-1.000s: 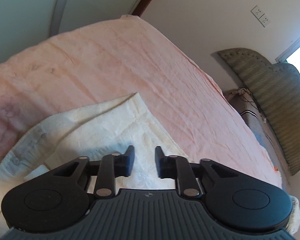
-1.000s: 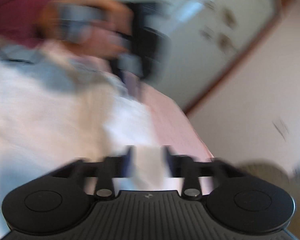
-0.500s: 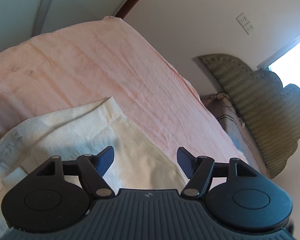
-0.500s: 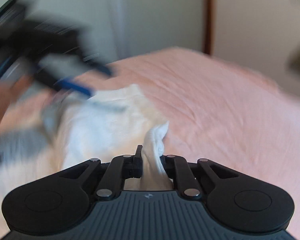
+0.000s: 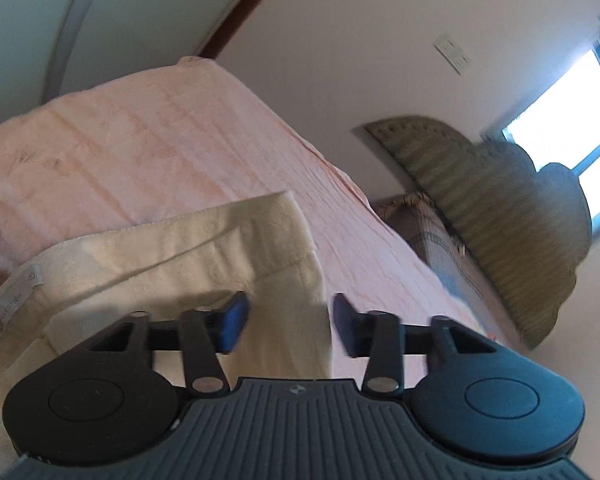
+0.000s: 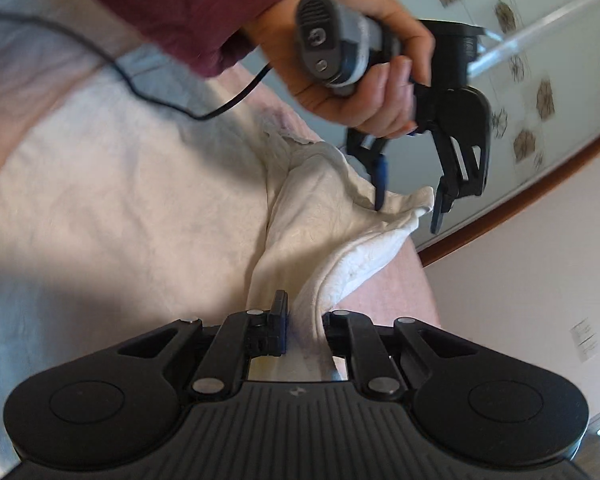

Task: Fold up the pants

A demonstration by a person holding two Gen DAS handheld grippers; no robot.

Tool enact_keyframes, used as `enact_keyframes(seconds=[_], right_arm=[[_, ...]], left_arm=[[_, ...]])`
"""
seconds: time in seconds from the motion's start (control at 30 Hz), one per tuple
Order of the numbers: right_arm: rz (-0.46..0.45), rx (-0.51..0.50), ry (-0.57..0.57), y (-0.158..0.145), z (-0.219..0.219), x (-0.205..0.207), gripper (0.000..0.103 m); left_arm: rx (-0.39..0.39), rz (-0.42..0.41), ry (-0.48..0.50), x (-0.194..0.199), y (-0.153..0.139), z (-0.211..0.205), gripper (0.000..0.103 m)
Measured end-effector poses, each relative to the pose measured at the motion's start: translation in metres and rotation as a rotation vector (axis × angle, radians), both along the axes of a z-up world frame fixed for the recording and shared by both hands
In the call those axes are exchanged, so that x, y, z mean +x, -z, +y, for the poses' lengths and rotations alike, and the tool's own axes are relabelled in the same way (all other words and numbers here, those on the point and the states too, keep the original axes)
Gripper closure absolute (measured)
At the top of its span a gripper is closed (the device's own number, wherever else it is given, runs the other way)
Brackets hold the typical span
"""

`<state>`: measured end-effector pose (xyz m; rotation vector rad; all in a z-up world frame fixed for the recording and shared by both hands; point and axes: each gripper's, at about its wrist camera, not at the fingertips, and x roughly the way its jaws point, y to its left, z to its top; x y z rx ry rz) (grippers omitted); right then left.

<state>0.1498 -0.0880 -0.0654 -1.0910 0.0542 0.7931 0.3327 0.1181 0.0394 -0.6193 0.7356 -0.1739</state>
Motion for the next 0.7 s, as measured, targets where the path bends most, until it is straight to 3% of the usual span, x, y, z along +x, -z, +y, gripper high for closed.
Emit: enact_keyframes(seconds=[0.03,0.07,0.23,0.37,0.47,0.6,0.7], right_arm=[[-0.016,-0.001,0.0,0.002,0.0,-0.002,0.092],[-0.018,0.012,0.007,0.001,-0.002,-0.003,0.092],[0.018,0.113,0.088,-0.005,-0.013,-0.003,0.091],[0.045,0.177,0.187,-0.016,-0.051,-0.005,0.082],[0.151,0.201,0.255,-0.02,-0.093,0.003,0.08],[0.159,0.094,0.335,-0.008,-0.116,0.013,0.08],[0.197,0.059,0.345,0.002,-0.119,0.02,0.081]], left_arm=[[0.041,-0.005,0.01,-0.003,-0.002,-0.005,0.088],[0.071,-0.012,0.003,-0.009,-0.004,-0.009,0.103],[0.203,-0.163,-0.076,-0.078,-0.021,-0.005,0.103],[0.272,-0.25,-0.106,-0.152,-0.022,0.024,0.103],[0.249,-0.188,-0.125,-0.177,-0.006,0.043,0.103],[0.203,-0.12,-0.144,-0.188,0.017,0.061,0.103],[0.187,-0.122,-0.127,-0.19,0.02,0.064,0.103]])
